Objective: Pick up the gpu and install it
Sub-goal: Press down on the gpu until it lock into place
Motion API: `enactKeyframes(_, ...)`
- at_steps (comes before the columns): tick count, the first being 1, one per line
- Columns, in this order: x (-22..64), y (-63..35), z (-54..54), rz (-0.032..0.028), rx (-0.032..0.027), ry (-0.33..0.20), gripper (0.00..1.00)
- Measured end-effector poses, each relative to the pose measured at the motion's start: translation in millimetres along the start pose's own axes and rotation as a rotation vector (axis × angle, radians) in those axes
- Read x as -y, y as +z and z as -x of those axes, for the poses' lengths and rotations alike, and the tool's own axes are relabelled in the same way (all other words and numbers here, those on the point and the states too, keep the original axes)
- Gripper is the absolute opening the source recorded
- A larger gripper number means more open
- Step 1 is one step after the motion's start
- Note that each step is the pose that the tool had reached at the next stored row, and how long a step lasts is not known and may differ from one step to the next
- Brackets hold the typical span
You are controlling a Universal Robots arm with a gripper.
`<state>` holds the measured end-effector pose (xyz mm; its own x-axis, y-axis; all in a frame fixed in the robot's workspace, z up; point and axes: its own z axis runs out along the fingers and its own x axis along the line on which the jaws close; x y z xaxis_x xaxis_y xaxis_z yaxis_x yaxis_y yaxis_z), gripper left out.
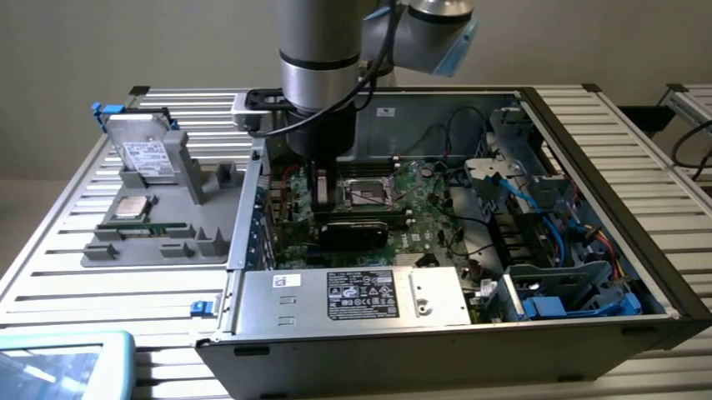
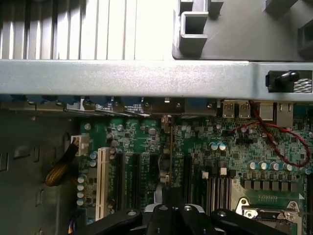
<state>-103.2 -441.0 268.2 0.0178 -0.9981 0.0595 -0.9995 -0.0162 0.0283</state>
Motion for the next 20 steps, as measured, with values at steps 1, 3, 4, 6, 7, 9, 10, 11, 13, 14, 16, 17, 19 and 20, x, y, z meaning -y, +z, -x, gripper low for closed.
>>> enactKeyframes(1, -0.5, 1.0, 0.2, -0.0012, -0.0001, 0.000, 0.11)
enactKeyframes(3, -0.9, 2.3, 0.4, -0.0017, -0.0003, 0.000, 0.11)
enactKeyframes(4, -1.0, 2.8, 0.4, -0.0018, -0.0009, 0.000, 0.11)
enactKeyframes(6, -1.3, 4.1, 0.4, -0.0026, -0.0011, 0.000, 0.11)
enactKeyframes(7, -1.4, 4.3, 0.4, -0.0028, -0.0010, 0.000, 0.11)
enactKeyframes(9, -1.4, 3.1, 0.7, -0.0036, 0.0010, 0.000, 0.11)
enactKeyframes(10, -1.6, -0.7, 0.6, -0.0041, 0.0020, 0.001, 0.11)
enactKeyframes(11, -1.7, -5.8, 0.2, -0.0036, 0.0006, 0.001, 0.11)
enactKeyframes(13, -1.2, -12.1, -0.4, -0.0035, 0.0001, 0.000, 0.11)
enactKeyframes(14, 0.6, -12.3, -0.5, -0.0035, 0.0001, 0.000, 0.11)
enactKeyframes(16, 5.8, -12.5, -1.2, -0.0033, -0.0001, 0.000, 0.11)
enactKeyframes(17, 9.0, -12.5, -1.6, -0.0034, 0.0001, 0.000, 0.11)
enactKeyframes(19, 15.4, -12.7, -2.9, -0.0033, 0.0000, 0.000, 0.11)
enactKeyframes(20, 18.1, -12.8, -3.4, -0.0032, 0.0001, 0.000, 0.11)
